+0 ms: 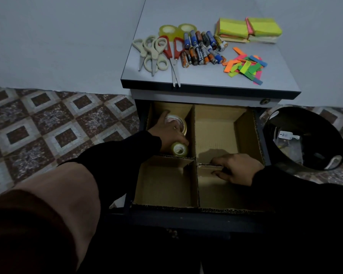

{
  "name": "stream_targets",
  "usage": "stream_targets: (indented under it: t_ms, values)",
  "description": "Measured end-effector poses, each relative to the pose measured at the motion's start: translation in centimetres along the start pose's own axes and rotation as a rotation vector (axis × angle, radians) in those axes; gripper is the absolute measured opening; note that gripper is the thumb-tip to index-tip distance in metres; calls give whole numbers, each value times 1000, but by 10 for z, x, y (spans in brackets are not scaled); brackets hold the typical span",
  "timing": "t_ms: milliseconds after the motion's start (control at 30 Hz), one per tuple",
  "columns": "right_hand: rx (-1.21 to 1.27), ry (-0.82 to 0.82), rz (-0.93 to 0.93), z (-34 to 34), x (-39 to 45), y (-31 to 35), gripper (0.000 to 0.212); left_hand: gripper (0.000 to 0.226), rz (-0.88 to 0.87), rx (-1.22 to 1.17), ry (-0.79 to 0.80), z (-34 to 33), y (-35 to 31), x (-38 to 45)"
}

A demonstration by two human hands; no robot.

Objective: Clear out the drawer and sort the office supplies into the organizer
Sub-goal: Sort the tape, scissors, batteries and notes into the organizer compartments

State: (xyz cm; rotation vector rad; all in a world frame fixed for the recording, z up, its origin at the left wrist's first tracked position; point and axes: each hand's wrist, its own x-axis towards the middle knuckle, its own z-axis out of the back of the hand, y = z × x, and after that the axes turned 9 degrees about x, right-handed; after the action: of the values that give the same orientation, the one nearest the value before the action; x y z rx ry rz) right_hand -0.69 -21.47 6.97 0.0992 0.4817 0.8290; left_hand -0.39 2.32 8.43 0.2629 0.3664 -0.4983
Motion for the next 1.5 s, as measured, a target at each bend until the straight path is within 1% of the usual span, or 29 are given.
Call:
stream_targets:
  t_ms: [267, 567, 633, 733, 833, 933, 1000, 1067, 1200, 1267, 1367, 1500]
  values:
    - [-1, -6, -7, -4, 1, -4, 35, 37, -33, -1, -3, -3, 2, 3]
    - [16, 14, -8, -3, 1, -3, 33, 47, -52, -21, 31, -1, 5, -4]
    - [33, 23, -14, -2, 0, -3, 33, 52, -28, -74, -15, -3, 7, -6]
    - [83, -3, -12, 7, -3, 1, 37, 48, 45, -280, -135, 1, 6, -11]
    - [113, -63, 1, 27, -5, 7, 38, 38, 78, -395, -215, 12, 8, -20]
    - [111, -133, 32, 55, -3, 13, 33, 30, 77, -432, -316, 30, 16, -31]
    - [89, -191, 31, 78, 1, 16, 29, 28, 79, -465, -407, 48, 22, -39]
    - [76, -242, 28, 104, 7, 18, 26, 28, 94, -450, -472, 67, 29, -46]
    - [87, -358, 45, 157, 21, 22, 25, 27, 210, -414, -492, 103, 51, -49]
    - [126, -417, 42, 180, 29, 19, 25, 27, 233, -377, -515, 115, 64, -46]
    - [113, -490, 51, 209, 48, 10, 24, 27, 269, -321, -556, 130, 85, -35]
    - [109, -539, 57, 241, 78, -2, 22, 30, 356, -318, -588, 144, 118, -13]
